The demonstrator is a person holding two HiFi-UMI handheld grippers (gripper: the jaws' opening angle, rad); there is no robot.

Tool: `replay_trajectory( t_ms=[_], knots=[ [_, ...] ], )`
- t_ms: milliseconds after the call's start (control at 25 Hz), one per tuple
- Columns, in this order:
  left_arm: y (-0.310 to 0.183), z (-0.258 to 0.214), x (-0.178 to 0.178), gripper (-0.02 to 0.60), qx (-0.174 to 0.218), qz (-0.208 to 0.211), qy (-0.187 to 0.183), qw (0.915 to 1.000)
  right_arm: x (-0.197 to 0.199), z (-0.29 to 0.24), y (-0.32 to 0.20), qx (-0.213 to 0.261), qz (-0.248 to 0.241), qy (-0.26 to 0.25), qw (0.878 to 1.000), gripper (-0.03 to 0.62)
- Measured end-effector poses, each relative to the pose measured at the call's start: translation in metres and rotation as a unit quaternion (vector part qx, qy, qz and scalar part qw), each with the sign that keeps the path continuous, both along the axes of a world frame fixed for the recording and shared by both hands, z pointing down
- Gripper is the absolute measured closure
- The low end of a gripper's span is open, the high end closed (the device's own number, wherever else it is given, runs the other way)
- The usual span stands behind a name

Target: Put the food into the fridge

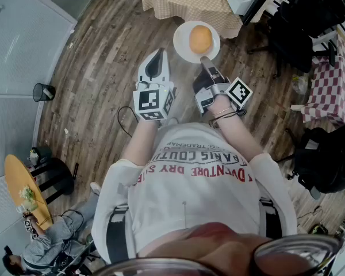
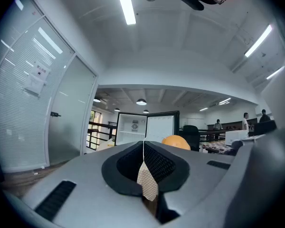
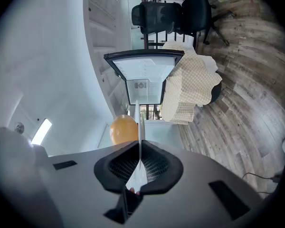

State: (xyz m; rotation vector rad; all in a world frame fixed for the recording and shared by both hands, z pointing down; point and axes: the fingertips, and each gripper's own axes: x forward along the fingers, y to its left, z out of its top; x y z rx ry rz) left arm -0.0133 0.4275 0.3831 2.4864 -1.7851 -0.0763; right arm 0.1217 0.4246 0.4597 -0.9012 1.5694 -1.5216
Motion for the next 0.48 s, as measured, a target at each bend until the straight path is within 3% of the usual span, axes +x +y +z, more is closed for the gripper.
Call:
replay_trajectory(
  t_ms=[480],
  knots=[
    [-0.0033,0.0065,-0.0075,0.554,-0.01,0.009,0.0,0.9999,-0.0095,0.0056,-0.0008,-0.005,-0.003,0.03,1.0,0.559]
  ],
)
